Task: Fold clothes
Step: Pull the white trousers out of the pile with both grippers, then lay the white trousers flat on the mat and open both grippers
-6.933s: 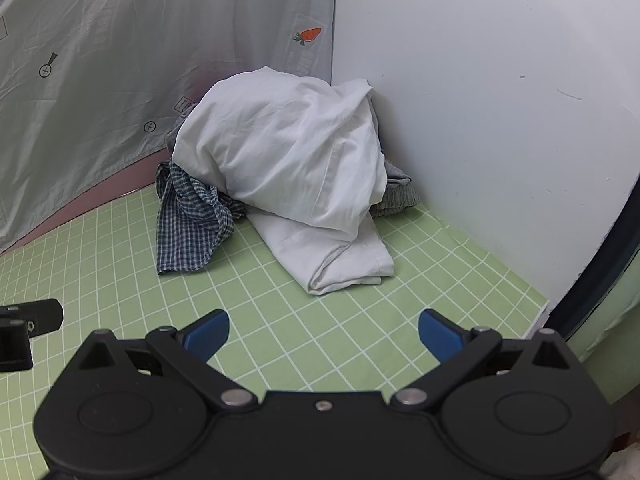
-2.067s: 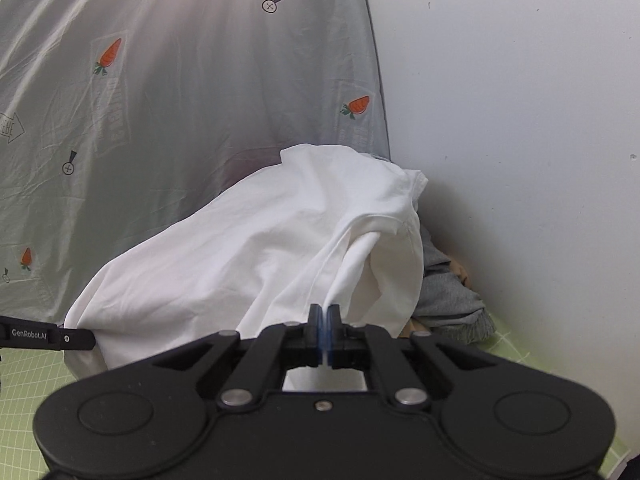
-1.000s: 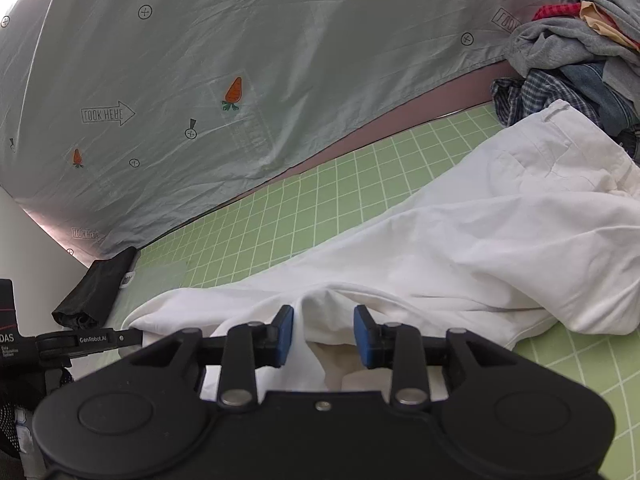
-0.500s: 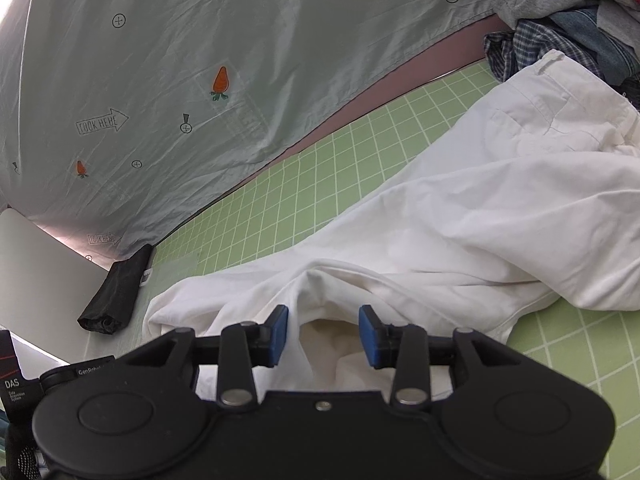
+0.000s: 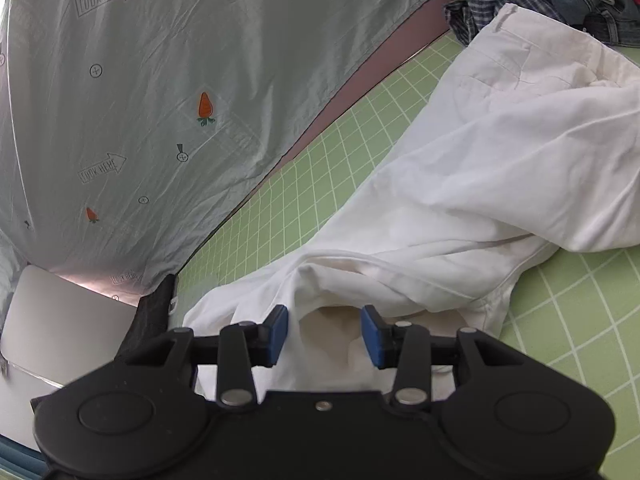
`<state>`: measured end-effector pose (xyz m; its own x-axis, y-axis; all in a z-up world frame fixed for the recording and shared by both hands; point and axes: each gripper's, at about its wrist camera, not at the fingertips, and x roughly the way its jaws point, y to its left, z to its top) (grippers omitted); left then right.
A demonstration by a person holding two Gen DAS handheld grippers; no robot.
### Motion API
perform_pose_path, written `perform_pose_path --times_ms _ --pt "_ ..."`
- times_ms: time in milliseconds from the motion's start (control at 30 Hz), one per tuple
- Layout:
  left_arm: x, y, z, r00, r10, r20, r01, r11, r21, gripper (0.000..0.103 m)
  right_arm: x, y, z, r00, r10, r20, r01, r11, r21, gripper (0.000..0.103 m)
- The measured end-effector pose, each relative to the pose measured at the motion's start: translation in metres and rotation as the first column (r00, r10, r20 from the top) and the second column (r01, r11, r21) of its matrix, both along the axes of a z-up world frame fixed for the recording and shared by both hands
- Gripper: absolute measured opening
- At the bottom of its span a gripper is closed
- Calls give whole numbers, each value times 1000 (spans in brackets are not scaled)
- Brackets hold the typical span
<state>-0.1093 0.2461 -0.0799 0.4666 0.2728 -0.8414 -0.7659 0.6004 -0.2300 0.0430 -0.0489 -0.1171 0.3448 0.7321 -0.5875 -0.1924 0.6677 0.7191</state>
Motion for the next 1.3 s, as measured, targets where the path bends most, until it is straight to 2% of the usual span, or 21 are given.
perform_pose_path --times_ms 67,100,200,300,433,533,633,667,733,767,800,867,900,933,1000,1100,1200,1300 --pt "1 1 -1 1000 -9 25 10 1000 -16 75 -1 -10 -1 998 -60 -20 61 998 18 44" --pt "2 2 -3 999 -15 28 15 1000 -23 77 -2 -16 -2 995 -97 -31 98 995 23 48" --pt "8 6 -13 999 -16 32 18 997 -74 77 0 -30 -11 980 -184 -77 186 982 25 53" --pt "12 17 -27 997 30 70 -17 983 -181 78 3 -43 -22 957 -260 -127 264 964 18 56" --pt "17 35 -42 990 104 98 -71 952 -298 79 7 -58 -34 918 -351 -182 358 934 4 62" --pt "27 45 -53 992 111 63 -86 945 -316 81 17 -66 -41 882 -414 -225 425 905 3 73" --pt "36 55 -64 993 118 28 -102 937 -333 81 30 -71 -50 837 -468 -282 492 870 17 74" --pt "39 58 -67 993 117 18 -104 935 -338 80 36 -71 -54 821 -484 -301 513 858 20 74" --pt "48 63 -71 996 91 10 -82 935 -345 60 49 -69 -59 793 -514 -326 546 838 6 75" --pt "52 65 -73 997 80 4 -73 936 -345 41 56 -68 -62 780 -529 -334 559 829 -6 75" --pt "56 66 -73 997 73 -10 -72 940 -335 30 62 -66 -64 768 -544 -340 571 820 -22 75" --pt "65 71 -71 997 59 -43 -69 952 -300 16 74 -62 -68 745 -574 -340 588 806 -72 74" --pt "67 74 -70 997 67 -43 -77 955 -286 12 81 -60 -69 739 -584 -337 593 800 -87 71" --pt "69 78 -68 996 73 -43 -82 959 -270 10 85 -57 -70 737 -589 -330 594 798 -98 66" --pt "75 90 -59 997 70 -35 -76 973 -219 7 95 -49 -70 744 -595 -304 586 800 -131 32" --pt "97 120 -33 999 31 -16 -32 997 -66 6 106 -39 -67 765 -589 -260 577 807 -130 13" --pt "119 148 3 1000 7 19 -9 995 99 4 116 -34 -60 798 -561 -220 556 826 -91 8" --pt "132 162 43 997 -18 71 0 970 242 4 120 -26 -36 833 -536 -135 536 843 -39 6"
